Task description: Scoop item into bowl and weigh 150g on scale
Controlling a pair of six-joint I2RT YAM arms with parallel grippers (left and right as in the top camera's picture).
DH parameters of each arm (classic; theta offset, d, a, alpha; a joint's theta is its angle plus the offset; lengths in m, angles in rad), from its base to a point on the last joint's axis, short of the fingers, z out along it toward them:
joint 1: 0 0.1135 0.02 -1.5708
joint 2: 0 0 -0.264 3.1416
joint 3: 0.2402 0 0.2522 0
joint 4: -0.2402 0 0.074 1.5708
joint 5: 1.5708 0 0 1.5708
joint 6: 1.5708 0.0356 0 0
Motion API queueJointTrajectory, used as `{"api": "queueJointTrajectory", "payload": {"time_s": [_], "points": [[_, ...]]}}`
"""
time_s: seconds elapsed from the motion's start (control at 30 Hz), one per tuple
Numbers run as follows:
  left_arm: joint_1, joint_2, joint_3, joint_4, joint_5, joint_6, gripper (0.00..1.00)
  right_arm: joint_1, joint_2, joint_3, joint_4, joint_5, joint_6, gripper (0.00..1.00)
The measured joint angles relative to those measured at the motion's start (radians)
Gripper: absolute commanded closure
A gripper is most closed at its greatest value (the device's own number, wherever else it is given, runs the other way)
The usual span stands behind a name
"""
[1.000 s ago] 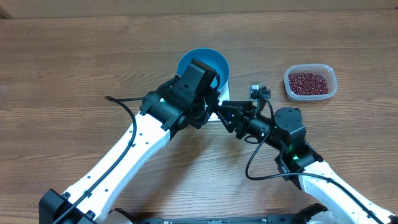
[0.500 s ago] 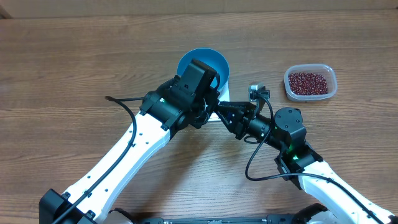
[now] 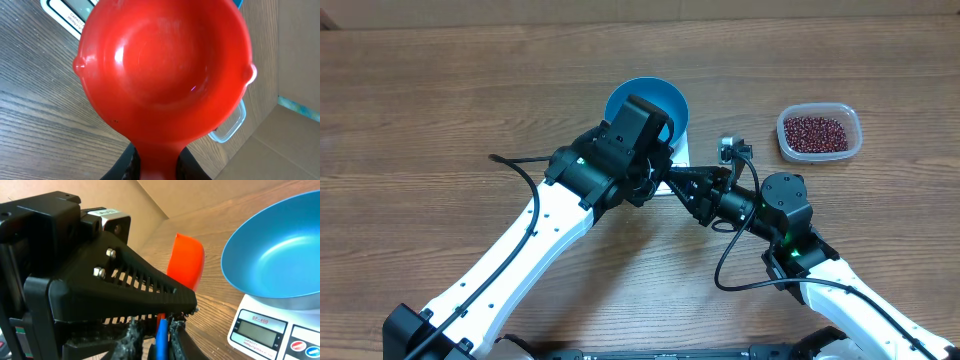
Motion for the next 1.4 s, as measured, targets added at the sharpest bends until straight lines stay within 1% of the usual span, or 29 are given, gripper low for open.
{"api": "queueJointTrajectory", "payload": {"time_s": [0.13, 0.2, 0.27, 0.3, 0.33, 0.43, 0.47, 0.5, 0.57, 0.6, 0.73, 0.83, 0.97, 1.1, 1.2, 1.3, 1.37, 1.4], "points": [[0.0, 0.0, 0.0, -0.002, 0.0, 0.0, 0.96, 0.0, 0.0, 0.0, -0.011, 0.001, 0.0, 0.9], [0.0, 0.0, 0.0, -0.004, 0.0, 0.0, 0.96, 0.0, 0.0, 0.001, -0.018, 0.0, -0.002, 0.96], [0.0, 0.0, 0.0, -0.005, 0.0, 0.0, 0.96, 0.0, 0.0, 0.002, -0.022, 0.001, 0.005, 0.96], [0.0, 0.0, 0.0, -0.005, 0.0, 0.0, 0.91, 0.0, 0.0, 0.002, -0.023, 0.001, 0.003, 0.96], [0.0, 0.0, 0.0, -0.005, 0.0, 0.0, 0.76, 0.0, 0.0, 0.002, -0.024, 0.001, 0.003, 0.96], [-0.002, 0.0, 0.0, 0.0, 0.0, 0.011, 0.22, 0.0, 0.0, 0.003, -0.024, -0.005, 0.014, 0.96], [-0.002, 0.0, 0.0, 0.003, 0.0, 0.017, 0.06, 0.0, 0.0, 0.003, -0.026, -0.01, 0.018, 0.96], [-0.002, 0.0, 0.0, 0.01, 0.0, 0.037, 0.0, 0.0, 0.0, 0.003, -0.026, -0.012, 0.019, 0.96], [-0.001, 0.0, 0.0, 0.032, 0.0, 0.099, 0.0, 0.0, 0.0, 0.003, -0.025, -0.015, 0.026, 0.96], [-0.001, 0.0, 0.0, 0.051, 0.004, 0.166, 0.0, 0.0, -0.002, 0.003, -0.027, -0.019, 0.027, 0.96], [0.004, -0.005, 0.004, 0.058, 0.031, 0.329, 0.0, -0.016, -0.042, 0.01, -0.097, -0.014, 0.033, 0.96], [0.004, -0.029, 0.025, 0.056, 0.039, 0.488, 0.0, -0.059, -0.092, 0.039, -0.208, -0.004, 0.034, 0.96], [0.01, -0.11, 0.077, 0.065, 0.023, 0.734, 0.0, -0.13, -0.153, 0.084, -0.392, -0.004, 0.022, 0.96], [0.015, -0.198, 0.101, 0.047, 0.003, 0.928, 0.0, -0.201, -0.203, 0.141, -0.59, 0.025, -0.014, 0.96], [0.015, -0.217, 0.106, -0.003, -0.021, 1.025, 0.0, -0.241, -0.245, 0.196, -0.756, 0.085, -0.056, 0.96], [0.015, -0.196, 0.103, -0.032, -0.042, 1.075, 0.01, -0.259, -0.285, 0.238, -0.88, 0.164, -0.089, 0.96], [0.015, -0.17, 0.09, -0.035, -0.052, 1.095, 0.06, -0.263, -0.312, 0.259, -0.94, 0.221, -0.105, 0.96], [0.015, -0.156, 0.081, -0.035, -0.055, 1.104, 0.12, -0.263, -0.326, 0.265, -0.96, 0.251, -0.111, 0.96]]}}
